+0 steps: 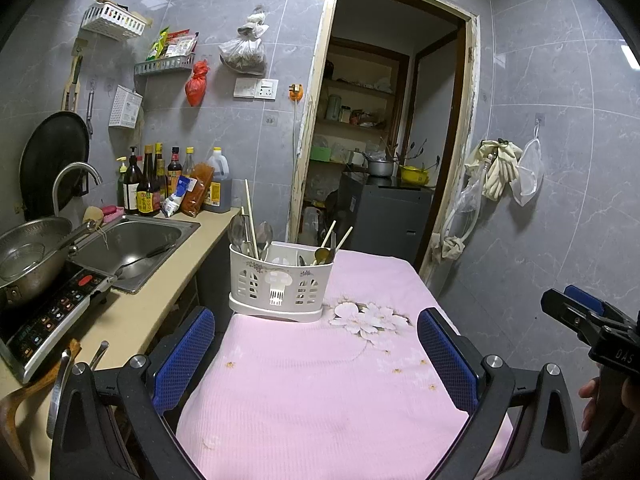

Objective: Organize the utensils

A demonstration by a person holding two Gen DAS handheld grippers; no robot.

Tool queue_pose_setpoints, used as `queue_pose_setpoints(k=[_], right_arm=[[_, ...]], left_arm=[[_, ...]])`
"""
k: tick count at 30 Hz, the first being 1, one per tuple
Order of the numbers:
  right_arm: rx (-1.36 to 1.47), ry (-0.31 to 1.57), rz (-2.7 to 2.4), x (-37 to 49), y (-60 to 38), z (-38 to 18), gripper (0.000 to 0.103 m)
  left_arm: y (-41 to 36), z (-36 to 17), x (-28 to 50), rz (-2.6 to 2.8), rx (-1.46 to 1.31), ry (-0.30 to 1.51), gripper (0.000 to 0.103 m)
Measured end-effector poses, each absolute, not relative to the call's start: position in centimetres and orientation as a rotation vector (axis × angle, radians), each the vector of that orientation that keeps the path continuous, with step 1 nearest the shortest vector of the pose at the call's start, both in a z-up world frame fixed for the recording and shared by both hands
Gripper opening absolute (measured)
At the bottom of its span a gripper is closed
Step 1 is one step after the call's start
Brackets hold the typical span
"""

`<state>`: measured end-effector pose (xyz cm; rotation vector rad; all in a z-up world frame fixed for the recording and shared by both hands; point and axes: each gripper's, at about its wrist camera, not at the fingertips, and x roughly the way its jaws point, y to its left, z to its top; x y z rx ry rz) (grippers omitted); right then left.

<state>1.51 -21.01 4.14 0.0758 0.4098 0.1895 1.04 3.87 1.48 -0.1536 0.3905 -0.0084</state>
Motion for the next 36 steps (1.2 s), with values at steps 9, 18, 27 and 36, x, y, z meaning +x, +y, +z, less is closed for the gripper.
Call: queue_pose_setpoints(k=[9, 18, 27, 36], right_arm=[[0.075, 0.409, 0.189, 1.5, -21.0, 4.2, 0.101], [0.075, 0.412, 0.189, 1.5, -20.8, 4.2, 0.101], [0.072, 0.417, 0.19, 1.5, -20.6, 3.8, 0.101], [0.068, 0.423, 0.192, 1.3, -20.3, 3.1, 0.101]], left_arm=[[4.0, 1.5, 1.1, -0.009, -0.155, 0.392, 0.102], [4.1, 1.6, 1.2, -0.009, -0.155, 0.393, 0.102], [4.1, 1.6, 1.1, -0.009, -0.157, 0.395, 0.102], [4.2, 1.6, 1.1, -0.001, -0.151, 0.397, 0.102]])
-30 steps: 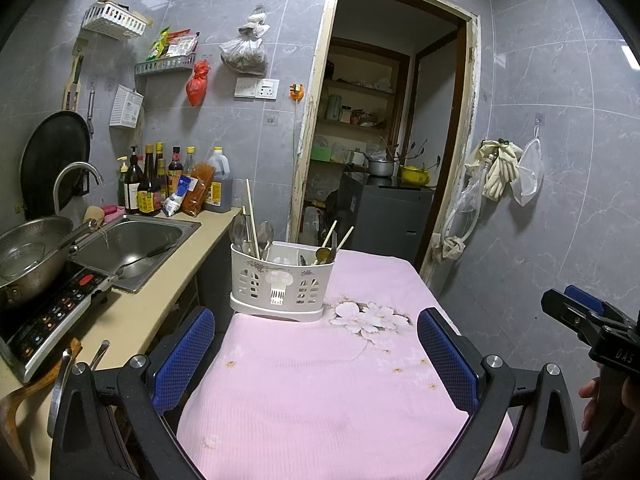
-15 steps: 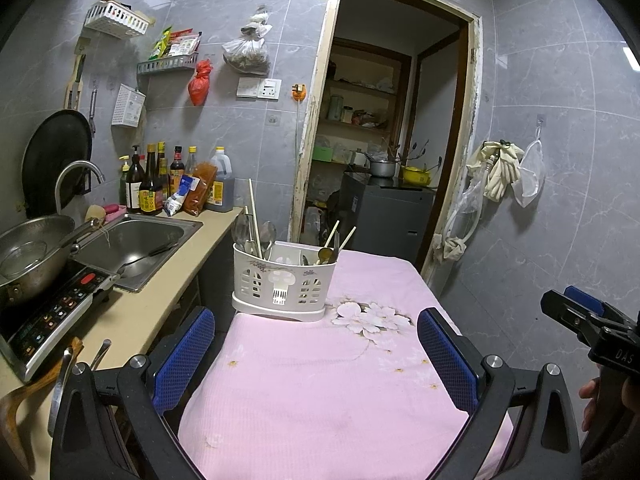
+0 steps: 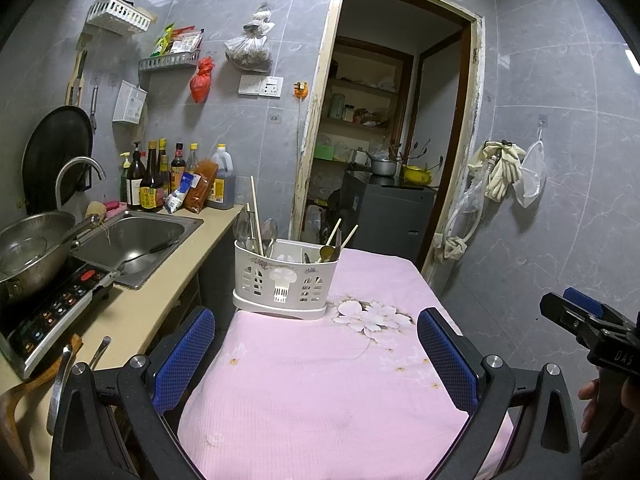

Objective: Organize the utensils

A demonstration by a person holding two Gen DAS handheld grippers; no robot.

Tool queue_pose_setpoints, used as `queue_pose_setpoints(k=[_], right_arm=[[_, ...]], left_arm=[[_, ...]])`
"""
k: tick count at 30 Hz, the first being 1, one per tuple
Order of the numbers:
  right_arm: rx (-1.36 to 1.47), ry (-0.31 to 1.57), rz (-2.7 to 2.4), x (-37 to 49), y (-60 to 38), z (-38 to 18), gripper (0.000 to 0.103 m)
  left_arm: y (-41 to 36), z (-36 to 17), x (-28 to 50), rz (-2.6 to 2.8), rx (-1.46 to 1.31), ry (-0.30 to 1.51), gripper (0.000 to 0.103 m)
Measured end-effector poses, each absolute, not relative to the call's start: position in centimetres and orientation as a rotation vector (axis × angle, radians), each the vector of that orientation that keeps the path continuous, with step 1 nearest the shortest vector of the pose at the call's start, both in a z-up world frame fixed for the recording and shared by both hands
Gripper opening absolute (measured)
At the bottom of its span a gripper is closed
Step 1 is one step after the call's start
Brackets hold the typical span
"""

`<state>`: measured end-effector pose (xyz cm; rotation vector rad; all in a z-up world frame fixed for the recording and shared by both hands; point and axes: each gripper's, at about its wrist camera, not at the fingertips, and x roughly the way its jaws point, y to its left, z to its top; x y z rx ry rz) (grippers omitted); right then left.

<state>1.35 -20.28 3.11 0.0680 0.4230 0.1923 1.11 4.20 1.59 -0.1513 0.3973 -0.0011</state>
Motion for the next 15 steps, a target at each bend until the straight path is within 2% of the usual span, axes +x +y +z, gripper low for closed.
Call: queue_pose_setpoints(k=[15], right_arm=[[0.061, 0.427, 0.193, 1.45, -20.15, 2.65, 0.101]], left_arm=[[4.45, 1.04, 0.53, 0.028, -0.131, 0.409, 0.102]])
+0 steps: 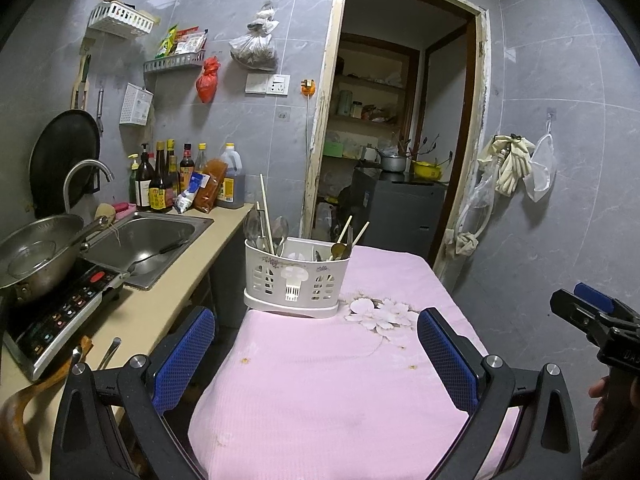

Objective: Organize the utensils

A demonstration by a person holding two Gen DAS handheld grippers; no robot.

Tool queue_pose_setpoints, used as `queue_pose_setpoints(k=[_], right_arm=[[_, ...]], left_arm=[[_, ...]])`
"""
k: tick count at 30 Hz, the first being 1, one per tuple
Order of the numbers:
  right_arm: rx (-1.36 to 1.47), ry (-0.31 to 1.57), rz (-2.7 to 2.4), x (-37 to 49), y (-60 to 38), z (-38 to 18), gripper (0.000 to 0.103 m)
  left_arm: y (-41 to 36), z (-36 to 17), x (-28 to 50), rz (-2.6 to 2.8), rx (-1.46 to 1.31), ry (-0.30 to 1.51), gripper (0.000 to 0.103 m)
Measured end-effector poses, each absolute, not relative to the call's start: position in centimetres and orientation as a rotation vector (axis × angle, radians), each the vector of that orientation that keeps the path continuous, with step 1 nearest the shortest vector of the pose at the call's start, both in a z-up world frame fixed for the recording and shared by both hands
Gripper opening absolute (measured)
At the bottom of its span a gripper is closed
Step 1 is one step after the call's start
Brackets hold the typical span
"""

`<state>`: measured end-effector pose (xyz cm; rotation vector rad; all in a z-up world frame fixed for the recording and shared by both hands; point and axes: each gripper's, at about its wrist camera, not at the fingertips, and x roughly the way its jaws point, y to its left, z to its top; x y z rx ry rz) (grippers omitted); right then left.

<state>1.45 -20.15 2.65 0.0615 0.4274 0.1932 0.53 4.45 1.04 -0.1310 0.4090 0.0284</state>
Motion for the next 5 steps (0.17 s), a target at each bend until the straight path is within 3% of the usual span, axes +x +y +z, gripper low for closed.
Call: queue_pose_setpoints(k=[5], right_arm=[[0.063, 0.432, 0.194, 1.4, -20.46, 2.54, 0.101]], left_arm=[[4.68, 1.13, 0.98, 0.038, -0.132, 0.411, 0.102]])
